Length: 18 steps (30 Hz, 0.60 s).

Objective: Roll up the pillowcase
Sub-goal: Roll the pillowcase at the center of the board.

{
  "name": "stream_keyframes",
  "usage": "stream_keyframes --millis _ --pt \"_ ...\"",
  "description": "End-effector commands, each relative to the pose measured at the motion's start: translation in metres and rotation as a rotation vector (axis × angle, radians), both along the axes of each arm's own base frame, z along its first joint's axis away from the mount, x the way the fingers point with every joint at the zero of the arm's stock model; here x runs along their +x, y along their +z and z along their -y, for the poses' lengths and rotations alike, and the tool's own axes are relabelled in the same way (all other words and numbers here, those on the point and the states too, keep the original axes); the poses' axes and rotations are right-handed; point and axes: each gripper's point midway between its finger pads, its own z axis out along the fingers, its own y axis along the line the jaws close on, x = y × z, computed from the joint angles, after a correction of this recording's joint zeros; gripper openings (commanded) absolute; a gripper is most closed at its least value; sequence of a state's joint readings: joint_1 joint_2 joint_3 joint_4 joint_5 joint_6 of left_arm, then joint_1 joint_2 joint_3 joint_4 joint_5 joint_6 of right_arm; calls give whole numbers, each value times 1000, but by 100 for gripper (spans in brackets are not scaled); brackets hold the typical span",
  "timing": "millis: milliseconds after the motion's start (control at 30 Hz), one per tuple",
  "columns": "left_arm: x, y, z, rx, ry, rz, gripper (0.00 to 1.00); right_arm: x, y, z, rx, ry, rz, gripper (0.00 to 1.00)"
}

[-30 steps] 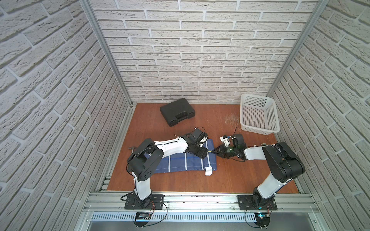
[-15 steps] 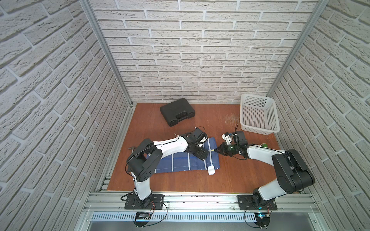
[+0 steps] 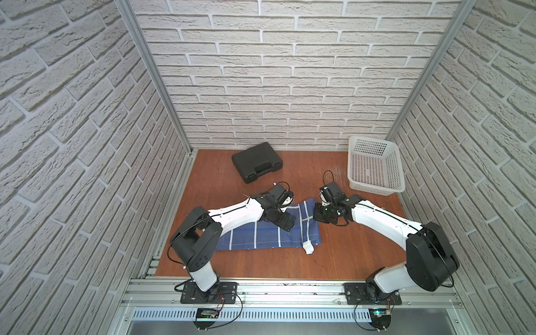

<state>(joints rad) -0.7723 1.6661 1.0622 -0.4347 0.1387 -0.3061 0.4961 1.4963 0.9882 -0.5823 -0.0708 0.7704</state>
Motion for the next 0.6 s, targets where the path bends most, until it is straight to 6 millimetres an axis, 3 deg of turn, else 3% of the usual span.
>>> stream_keyframes --millis 0,333,567 --pt "0 3 -12 -7 14 20 98 -6 0 12 -174 -73 -25 12" --pt "-6 -1 -51 -30 104 25 98 -2 12 -12 -420 -50 -40 18" --pt "-11 0 -68 -53 162 31 98 5 9 -53 -362 22 -34 24"
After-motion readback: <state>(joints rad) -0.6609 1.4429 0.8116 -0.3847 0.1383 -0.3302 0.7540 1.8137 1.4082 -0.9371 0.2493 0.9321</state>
